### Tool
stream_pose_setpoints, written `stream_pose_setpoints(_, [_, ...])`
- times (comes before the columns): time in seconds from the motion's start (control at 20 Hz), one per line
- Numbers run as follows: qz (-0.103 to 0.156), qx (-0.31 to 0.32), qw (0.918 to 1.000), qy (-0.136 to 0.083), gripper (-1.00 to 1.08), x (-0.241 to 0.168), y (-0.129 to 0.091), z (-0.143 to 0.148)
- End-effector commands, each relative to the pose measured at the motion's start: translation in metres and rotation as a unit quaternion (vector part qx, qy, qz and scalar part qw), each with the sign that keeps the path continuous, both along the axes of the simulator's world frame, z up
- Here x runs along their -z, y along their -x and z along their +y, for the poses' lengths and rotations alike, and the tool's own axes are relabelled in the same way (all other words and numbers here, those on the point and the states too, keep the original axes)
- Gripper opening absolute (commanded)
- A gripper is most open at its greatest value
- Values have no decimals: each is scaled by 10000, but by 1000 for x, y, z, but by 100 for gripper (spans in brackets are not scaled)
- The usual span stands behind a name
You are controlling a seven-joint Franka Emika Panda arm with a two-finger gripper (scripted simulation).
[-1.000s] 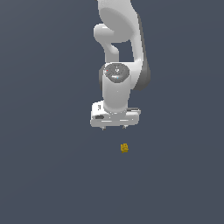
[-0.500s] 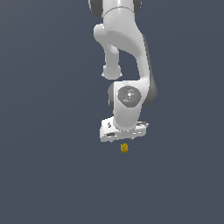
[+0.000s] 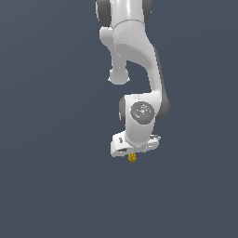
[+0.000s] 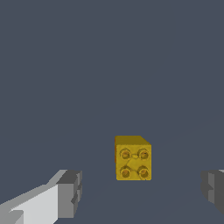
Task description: Pick up the object and move it to a goal position.
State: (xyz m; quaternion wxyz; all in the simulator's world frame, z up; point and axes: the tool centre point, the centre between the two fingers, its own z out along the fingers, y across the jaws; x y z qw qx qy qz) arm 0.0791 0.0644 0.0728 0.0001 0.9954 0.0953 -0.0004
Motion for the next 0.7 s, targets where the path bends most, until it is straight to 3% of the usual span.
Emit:
stream_pose_setpoints(0.0, [0, 0, 10000, 0, 100, 0, 0, 0])
stream_pose_setpoints(0.65, [-4, -7, 10000, -1, 100, 48, 1, 0])
